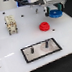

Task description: Insert the blue gear onto the right peg, followed by the red gear

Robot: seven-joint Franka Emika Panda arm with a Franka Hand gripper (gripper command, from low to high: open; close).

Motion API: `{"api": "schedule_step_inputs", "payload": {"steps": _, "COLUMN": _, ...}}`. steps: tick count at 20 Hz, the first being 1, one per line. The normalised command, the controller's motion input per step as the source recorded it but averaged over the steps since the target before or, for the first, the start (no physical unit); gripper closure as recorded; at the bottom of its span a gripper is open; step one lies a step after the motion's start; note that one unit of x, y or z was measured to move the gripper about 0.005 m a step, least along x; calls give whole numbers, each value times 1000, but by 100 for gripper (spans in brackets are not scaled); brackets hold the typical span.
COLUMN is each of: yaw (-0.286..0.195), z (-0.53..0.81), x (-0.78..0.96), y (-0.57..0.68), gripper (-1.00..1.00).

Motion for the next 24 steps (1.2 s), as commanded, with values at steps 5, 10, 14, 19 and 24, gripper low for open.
{"api": "schedule_step_inputs", "payload": {"steps": 5, "yaw": 0, "z": 493, "x": 763, "y": -359, "gripper": 100}}
{"api": "schedule_step_inputs", "payload": {"steps": 10, "yaw": 0, "z": 425, "x": 842, "y": -298, "gripper": 100}}
{"api": "schedule_step_inputs", "payload": {"steps": 14, "yaw": 0, "z": 341, "x": 868, "y": -271, "gripper": 100}}
{"api": "schedule_step_inputs", "payload": {"steps": 19, "yaw": 0, "z": 198, "x": 862, "y": -246, "gripper": 100}}
{"api": "schedule_step_inputs", "payload": {"steps": 24, "yaw": 0, "z": 84, "x": 756, "y": -228, "gripper": 100}}
